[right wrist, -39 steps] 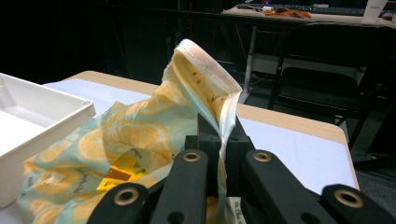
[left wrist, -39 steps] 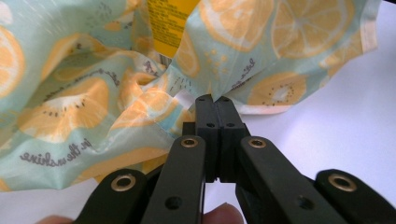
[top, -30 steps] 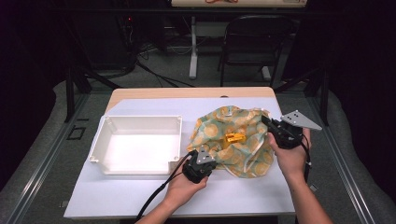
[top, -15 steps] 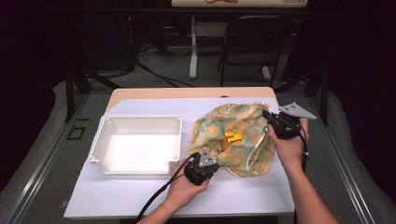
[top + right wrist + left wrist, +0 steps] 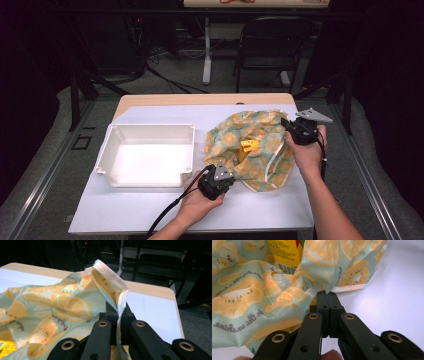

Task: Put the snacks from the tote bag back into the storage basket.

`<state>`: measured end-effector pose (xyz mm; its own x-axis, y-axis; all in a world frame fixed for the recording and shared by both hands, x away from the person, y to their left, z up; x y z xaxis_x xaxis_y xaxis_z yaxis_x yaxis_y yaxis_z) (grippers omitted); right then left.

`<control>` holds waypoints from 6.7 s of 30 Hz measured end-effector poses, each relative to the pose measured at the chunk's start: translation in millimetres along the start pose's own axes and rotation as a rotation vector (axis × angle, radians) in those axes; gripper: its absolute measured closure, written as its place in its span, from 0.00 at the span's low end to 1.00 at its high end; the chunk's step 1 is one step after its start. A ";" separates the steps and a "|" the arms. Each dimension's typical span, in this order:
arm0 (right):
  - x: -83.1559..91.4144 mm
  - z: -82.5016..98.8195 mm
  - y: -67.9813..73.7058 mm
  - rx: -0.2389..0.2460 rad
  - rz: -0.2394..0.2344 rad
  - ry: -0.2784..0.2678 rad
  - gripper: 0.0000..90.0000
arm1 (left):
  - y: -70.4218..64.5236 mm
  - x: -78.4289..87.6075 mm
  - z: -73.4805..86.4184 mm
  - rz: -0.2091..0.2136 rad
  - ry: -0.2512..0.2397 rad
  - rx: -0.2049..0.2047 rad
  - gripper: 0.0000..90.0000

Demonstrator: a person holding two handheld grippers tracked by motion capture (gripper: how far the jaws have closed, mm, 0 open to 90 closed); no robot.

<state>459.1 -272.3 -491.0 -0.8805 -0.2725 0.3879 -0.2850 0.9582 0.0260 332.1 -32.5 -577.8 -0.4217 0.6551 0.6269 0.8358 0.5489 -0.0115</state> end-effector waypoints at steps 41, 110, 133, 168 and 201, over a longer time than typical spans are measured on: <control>-24.6 67.4 -41.2 -0.102 0.064 0.192 1.00 | -0.6 -2.4 30.2 -0.008 0.074 -0.031 1.00; 21.6 114.0 13.9 -0.029 -0.111 0.289 1.00 | 46.4 -24.9 5.7 -0.345 -0.011 0.247 1.00; 60.7 64.5 30.1 -0.067 -0.090 0.049 0.39 | 36.5 -9.5 0.4 -0.310 -0.140 0.249 0.76; 25.1 48.5 109.6 -0.042 -0.095 0.053 0.00 | 71.3 90.9 -5.9 -0.202 -0.327 0.305 0.21; -7.0 67.1 115.4 -0.068 0.011 0.037 0.18 | 85.9 105.8 4.8 -0.229 -0.332 0.318 0.20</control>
<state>407.0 -165.6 -552.5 -0.8685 -0.2595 0.4223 -0.2477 0.9652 0.0837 357.7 86.5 -516.2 -0.7136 0.6009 0.3602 0.5823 0.7946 -0.1718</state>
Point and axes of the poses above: each handheld gripper's, and its own axes: x roughly backward along the jaws, z roughly out of its underside, y roughly to its left, the point moved 6 cm from there along -x, roughly forward along the jaws, and after that the axes turned 2 degrees about -y, right-handed, at the moved point
